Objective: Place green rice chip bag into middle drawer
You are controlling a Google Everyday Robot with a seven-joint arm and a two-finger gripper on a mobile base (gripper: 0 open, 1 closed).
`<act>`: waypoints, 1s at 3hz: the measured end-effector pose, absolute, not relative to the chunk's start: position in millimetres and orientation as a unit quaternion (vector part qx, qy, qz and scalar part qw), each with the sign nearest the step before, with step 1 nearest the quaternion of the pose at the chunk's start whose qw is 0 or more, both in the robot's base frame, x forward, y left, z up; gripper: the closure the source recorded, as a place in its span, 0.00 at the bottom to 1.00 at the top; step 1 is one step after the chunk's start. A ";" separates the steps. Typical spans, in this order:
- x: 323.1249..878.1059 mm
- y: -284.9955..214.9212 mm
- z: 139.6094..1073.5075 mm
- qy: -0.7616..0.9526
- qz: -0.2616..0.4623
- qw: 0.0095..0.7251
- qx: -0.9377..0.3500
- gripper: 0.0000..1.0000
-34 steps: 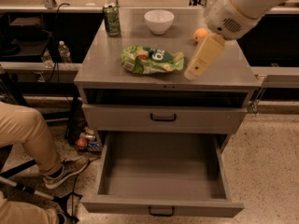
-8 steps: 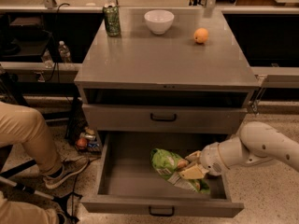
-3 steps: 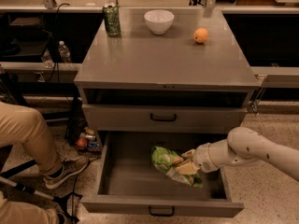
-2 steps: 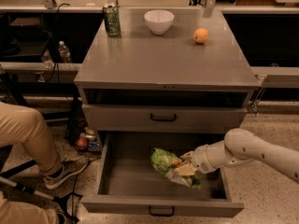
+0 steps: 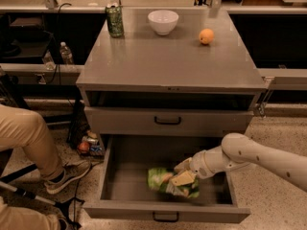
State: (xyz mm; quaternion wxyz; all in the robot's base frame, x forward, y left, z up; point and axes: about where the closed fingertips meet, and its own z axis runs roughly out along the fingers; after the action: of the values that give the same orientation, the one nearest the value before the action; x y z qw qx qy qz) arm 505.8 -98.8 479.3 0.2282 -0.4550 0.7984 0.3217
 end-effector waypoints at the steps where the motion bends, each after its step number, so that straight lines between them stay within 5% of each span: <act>1: 506.1 -91.4 470.2 0.796 0.333 0.221 -0.455 0.00; 3: 506.9 -116.6 486.4 0.803 0.333 0.248 -0.427 0.00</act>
Offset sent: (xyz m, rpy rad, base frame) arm 0.0059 -0.0046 -0.0025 0.0645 0.0199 -0.0248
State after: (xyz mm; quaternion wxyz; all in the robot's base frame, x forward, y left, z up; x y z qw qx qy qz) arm 506.9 -116.6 486.4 0.2481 -0.4272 0.8031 0.3330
